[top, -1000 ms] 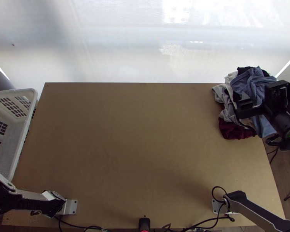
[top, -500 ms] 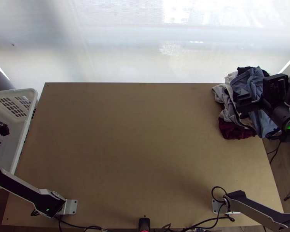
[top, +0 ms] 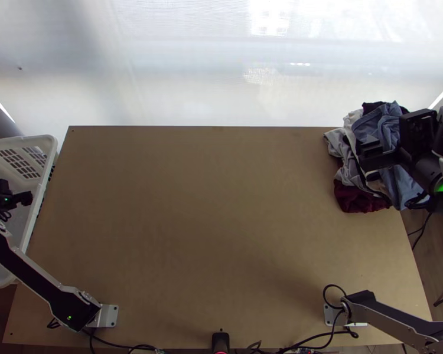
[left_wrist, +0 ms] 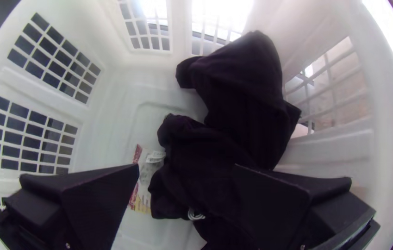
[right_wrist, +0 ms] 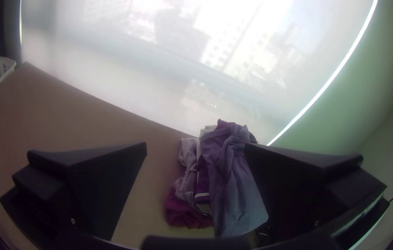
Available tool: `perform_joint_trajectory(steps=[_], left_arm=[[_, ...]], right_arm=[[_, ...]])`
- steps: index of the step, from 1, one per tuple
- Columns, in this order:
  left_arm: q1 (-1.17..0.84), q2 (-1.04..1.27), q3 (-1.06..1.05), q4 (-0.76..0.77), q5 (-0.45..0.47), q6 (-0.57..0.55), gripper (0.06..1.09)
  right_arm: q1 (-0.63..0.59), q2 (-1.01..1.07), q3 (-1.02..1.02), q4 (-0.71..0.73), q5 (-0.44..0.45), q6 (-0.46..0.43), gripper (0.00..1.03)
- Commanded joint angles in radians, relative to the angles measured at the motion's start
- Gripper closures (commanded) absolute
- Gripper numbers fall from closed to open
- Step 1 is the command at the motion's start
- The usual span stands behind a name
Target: Fold the t-shirt
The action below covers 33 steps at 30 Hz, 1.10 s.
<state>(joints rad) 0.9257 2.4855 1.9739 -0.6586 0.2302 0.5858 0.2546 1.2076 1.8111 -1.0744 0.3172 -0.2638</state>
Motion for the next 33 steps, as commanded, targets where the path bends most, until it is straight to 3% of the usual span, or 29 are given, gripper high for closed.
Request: perform_joint_trajectory(steps=[1, 18, 21, 27, 29, 32, 33], left_arm=[[-0.025, 0.147, 0.154, -0.012, -0.019, 0.016, 0.10], [-0.093, 0.337, 0.301, 0.076, -0.095, 0.036, 0.12], [-0.105, 0.343, 0.304, 0.136, -0.101, 0.022, 0.26], [-0.122, 0.345, 0.306, 0.174, -0.098, -0.032, 0.74], [-0.123, 0.355, 0.306, 0.169, -0.098, -0.037, 0.83], [-0.120, 0.369, 0.304, 0.163, -0.097, -0.055, 1.05], [-0.119, 0.372, 0.302, 0.159, -0.094, -0.053, 1.05]], right_arm=[[-0.002, 0.006, 0.004, -0.013, 0.000, -0.008, 0.05], [-0.002, 0.023, 0.004, -0.032, 0.000, -0.012, 0.05], [-0.002, 0.023, 0.008, -0.033, 0.000, -0.020, 0.05], [-0.002, 0.024, 0.017, -0.041, 0.000, -0.020, 0.05], [-0.002, 0.023, 0.017, -0.045, 0.000, -0.020, 0.05], [-0.002, 0.024, 0.017, -0.050, 0.000, -0.020, 0.05], [-0.002, 0.024, 0.017, -0.052, 0.000, -0.022, 0.05]])
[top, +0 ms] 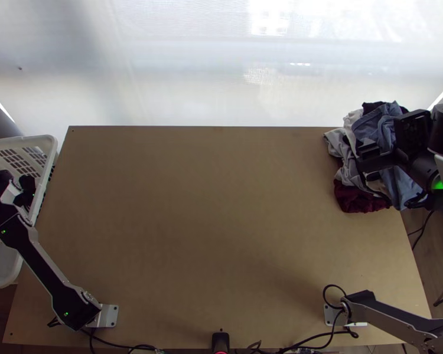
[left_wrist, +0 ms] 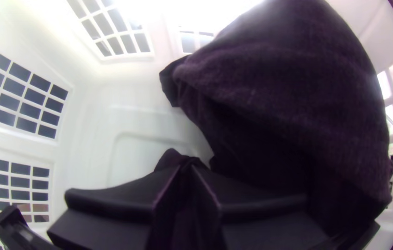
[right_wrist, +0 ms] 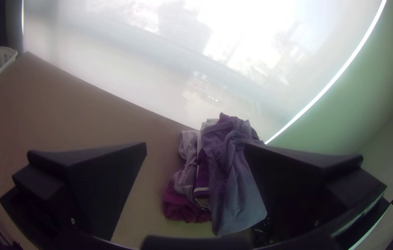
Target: Fold the t-shirt
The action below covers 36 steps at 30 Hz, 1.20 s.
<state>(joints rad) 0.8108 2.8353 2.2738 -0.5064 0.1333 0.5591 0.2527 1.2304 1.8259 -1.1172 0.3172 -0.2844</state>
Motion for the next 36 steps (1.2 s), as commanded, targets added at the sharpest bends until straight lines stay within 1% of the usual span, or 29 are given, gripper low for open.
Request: perform_joint_trajectory(steps=[1, 5, 7, 9, 11, 16, 22, 26, 31, 34, 36], left_arm=[[-0.001, 0.024, 0.001, 0.002, 0.006, -0.024, 1.05], [0.014, 0.029, -0.003, -0.024, 0.009, -0.028, 1.05], [0.027, 0.013, -0.003, -0.066, 0.014, -0.036, 1.05], [0.044, -0.017, -0.003, -0.149, 0.069, -0.050, 1.05], [0.059, -0.057, -0.011, -0.216, 0.095, -0.054, 1.05], [0.091, -0.180, -0.039, -0.288, 0.115, -0.051, 1.05], [0.106, -0.333, -0.040, -0.379, 0.152, -0.019, 1.05], [0.097, -0.453, -0.048, -0.448, 0.186, -0.010, 1.05], [0.079, -0.597, -0.053, -0.514, 0.204, -0.010, 1.05], [0.065, -0.694, -0.053, -0.587, 0.244, -0.010, 1.05], [0.051, -0.757, -0.054, -0.621, 0.253, -0.008, 1.05]], right_arm=[[0.000, 0.001, 0.003, -0.009, 0.000, -0.001, 0.05], [0.000, 0.003, 0.003, -0.009, -0.001, 0.001, 0.05], [0.000, 0.004, 0.001, -0.009, -0.001, 0.001, 0.05], [0.000, 0.006, 0.001, -0.009, -0.001, 0.004, 0.05], [0.000, 0.006, 0.001, -0.007, -0.001, 0.005, 0.05], [0.000, 0.007, -0.010, -0.007, -0.001, 0.011, 0.05], [0.005, 0.006, -0.040, -0.009, 0.010, 0.022, 0.05], [0.010, 0.006, -0.056, -0.007, 0.043, 0.031, 0.05], [0.011, -0.014, -0.093, 0.003, 0.046, 0.045, 0.05], [0.011, -0.029, -0.112, 0.010, 0.045, 0.047, 0.05], [0.011, -0.035, -0.126, 0.013, 0.045, 0.053, 0.05]])
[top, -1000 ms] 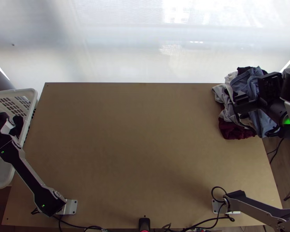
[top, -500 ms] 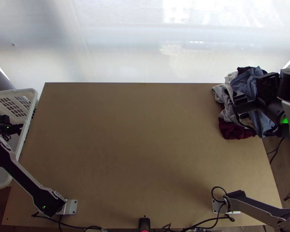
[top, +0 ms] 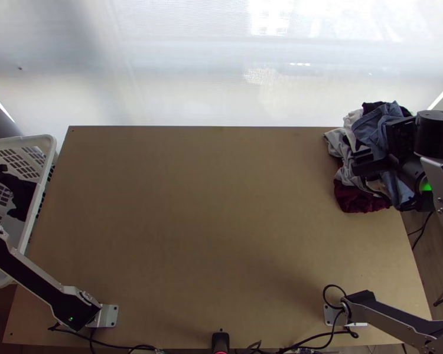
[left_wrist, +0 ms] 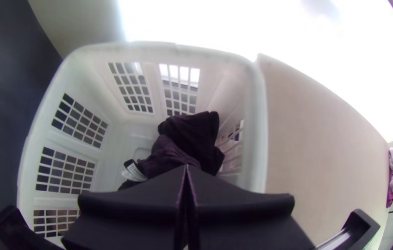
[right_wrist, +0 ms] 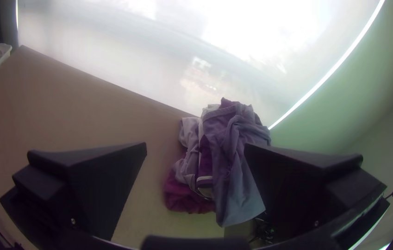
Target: Fold the t-shirt
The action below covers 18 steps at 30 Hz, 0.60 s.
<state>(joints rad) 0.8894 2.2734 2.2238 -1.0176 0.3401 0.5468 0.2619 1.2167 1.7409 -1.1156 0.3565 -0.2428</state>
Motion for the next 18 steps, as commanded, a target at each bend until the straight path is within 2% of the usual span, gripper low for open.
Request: perform_joint_trajectory(steps=[1, 8, 13, 18], left_arm=[[-0.035, -0.230, -0.003, -0.119, 0.050, 0.002, 1.05], [-0.155, -0.477, -0.033, -0.272, 0.091, -0.021, 1.05], [-0.306, -0.660, -0.073, -0.283, 0.089, -0.079, 1.05], [-0.541, -0.793, -0.090, -0.306, 0.074, -0.143, 1.05]], right_arm=[[0.002, -0.026, -0.047, 0.011, 0.006, 0.014, 0.05], [0.002, -0.074, -0.133, 0.028, 0.004, 0.037, 0.05], [0.002, -0.137, -0.247, 0.033, -0.007, 0.045, 0.05], [0.002, -0.220, -0.371, 0.040, -0.019, 0.046, 0.05]])
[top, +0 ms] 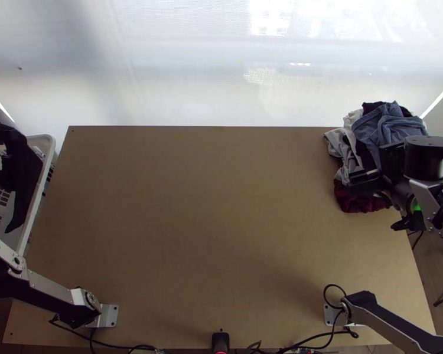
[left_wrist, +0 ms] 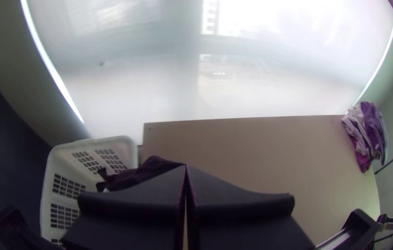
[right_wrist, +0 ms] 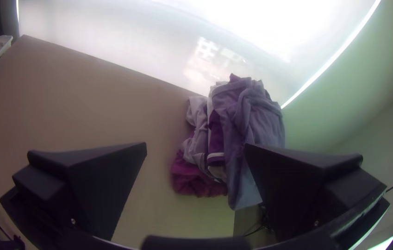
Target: Fold the t-shirt
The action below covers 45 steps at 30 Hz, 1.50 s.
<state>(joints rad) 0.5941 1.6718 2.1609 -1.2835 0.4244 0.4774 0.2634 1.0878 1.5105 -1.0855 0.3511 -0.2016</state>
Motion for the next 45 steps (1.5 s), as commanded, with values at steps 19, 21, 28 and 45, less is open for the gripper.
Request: perform_joint_trajectory(steps=[19, 21, 28, 45], left_arm=[[-1.495, -0.328, -0.475, 0.260, -0.527, -0.287, 1.05], [-1.554, -0.270, -0.423, 0.265, -0.549, -0.286, 1.05], [-1.696, -0.076, -0.328, 0.401, -0.552, -0.227, 1.05], [-1.795, 0.296, -0.161, 0.636, -0.533, -0.298, 1.05]], right_arm=[[-0.024, -0.401, -0.441, 0.002, -0.012, -0.004, 0.05], [-0.033, -0.411, -0.447, 0.001, -0.012, -0.004, 0.05], [-0.066, -0.465, -0.478, -0.013, -0.012, -0.012, 0.05], [-0.214, -0.589, -0.549, -0.068, -0.012, -0.016, 0.05]])
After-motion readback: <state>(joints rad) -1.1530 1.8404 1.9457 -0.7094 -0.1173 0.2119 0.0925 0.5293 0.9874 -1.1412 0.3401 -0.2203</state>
